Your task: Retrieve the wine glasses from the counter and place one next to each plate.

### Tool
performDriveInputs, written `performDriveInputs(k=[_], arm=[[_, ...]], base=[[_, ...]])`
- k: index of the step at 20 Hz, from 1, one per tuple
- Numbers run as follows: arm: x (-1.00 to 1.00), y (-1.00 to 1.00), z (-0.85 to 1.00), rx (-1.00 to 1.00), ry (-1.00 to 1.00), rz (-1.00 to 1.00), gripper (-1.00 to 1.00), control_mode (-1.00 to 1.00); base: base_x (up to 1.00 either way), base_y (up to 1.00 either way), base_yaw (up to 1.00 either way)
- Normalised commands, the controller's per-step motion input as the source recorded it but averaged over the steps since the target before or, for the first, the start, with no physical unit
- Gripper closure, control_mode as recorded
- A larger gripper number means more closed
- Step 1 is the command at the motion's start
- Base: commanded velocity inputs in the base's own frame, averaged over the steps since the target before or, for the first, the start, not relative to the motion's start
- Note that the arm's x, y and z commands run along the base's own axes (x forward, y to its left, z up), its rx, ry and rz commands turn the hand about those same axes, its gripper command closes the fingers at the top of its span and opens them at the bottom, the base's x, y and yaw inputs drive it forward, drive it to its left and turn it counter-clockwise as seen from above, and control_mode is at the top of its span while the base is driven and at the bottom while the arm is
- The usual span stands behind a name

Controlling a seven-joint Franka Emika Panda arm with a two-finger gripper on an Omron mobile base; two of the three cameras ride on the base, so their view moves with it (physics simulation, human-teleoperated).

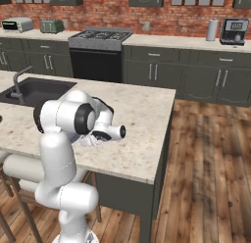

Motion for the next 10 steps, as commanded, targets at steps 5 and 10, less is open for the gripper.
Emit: performDriveInputs(k=[5,10], arm=[[0.19,0.00,-0.16,0.00,0.00,0.00,1.00,-1.00],[0.01,0.00,-0.31,0.00,0.00,0.00,1.00,-1.00]], base=[[0.00,0.00,0.00],[0.00,0.00,0.00]])
